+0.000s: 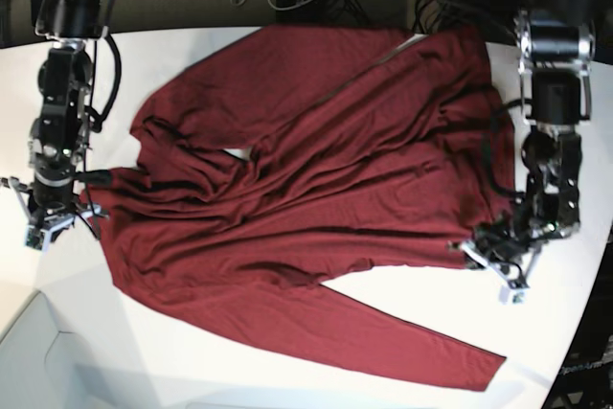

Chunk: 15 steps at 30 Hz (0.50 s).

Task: Layout the t-shirt on the table in an organized manner, then fold the t-shirt properly
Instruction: 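Move both grippers outward to the shirt's side edges and grasp them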

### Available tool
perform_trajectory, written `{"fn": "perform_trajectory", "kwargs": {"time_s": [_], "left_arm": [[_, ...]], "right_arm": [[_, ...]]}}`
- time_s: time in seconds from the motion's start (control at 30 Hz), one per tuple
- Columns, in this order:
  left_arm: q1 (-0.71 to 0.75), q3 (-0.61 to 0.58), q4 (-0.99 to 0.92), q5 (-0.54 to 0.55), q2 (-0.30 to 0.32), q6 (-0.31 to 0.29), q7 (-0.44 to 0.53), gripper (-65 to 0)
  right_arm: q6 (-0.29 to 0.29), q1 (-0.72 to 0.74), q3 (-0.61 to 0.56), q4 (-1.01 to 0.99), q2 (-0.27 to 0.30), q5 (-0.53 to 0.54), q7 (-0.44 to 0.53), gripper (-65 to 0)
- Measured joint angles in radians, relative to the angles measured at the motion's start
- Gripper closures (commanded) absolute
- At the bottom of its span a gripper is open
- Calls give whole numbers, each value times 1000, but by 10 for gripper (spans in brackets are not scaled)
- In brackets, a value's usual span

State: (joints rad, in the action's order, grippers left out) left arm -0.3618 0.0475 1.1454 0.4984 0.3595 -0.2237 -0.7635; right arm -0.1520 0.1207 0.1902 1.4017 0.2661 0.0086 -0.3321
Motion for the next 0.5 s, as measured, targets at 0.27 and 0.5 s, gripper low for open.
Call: {"fn": "perform_trajectory", "kwargs": {"time_s": [0.27,0.5], "left_arm": [[208,3,67,-85,-41,-4,92,-50],[122,7,-164,-134,-42,-22,306,-50]], "right_arm": [[0,3,-2,1,-31,-1,5,0],[0,1,-24,1,-30,-1,6,0]]}}
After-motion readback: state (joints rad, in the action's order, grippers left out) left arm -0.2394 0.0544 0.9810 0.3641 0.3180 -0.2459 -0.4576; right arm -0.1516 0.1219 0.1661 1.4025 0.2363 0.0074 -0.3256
